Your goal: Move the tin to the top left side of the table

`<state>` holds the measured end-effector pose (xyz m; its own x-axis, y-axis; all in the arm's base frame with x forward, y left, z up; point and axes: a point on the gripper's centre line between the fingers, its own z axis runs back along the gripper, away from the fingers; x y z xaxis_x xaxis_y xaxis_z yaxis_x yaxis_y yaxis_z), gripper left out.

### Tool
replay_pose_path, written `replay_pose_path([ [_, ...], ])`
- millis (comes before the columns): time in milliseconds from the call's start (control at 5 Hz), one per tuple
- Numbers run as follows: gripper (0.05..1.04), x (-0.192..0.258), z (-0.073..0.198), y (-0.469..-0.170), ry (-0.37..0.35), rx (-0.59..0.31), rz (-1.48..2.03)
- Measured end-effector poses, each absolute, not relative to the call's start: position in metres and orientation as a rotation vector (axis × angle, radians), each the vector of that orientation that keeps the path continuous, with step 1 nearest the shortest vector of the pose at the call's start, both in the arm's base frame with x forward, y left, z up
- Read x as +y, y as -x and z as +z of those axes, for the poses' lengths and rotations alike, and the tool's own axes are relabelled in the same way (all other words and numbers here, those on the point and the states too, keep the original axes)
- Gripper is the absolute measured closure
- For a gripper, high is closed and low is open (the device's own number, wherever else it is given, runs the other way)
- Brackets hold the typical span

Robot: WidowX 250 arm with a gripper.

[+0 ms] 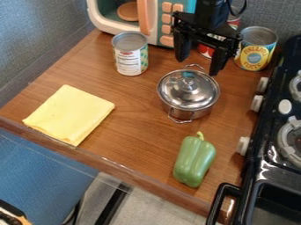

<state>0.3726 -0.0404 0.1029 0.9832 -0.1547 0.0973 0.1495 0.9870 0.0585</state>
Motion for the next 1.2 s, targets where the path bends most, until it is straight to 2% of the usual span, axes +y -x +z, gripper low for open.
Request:
replay_pose_path([
  [400, 0.082, -0.035, 0.078, -0.378, -0.050, -0.041, -0.135],
  [1200, 0.082, 0.020, 0.063, -0.432, -0.071, -0.064, -0.001],
])
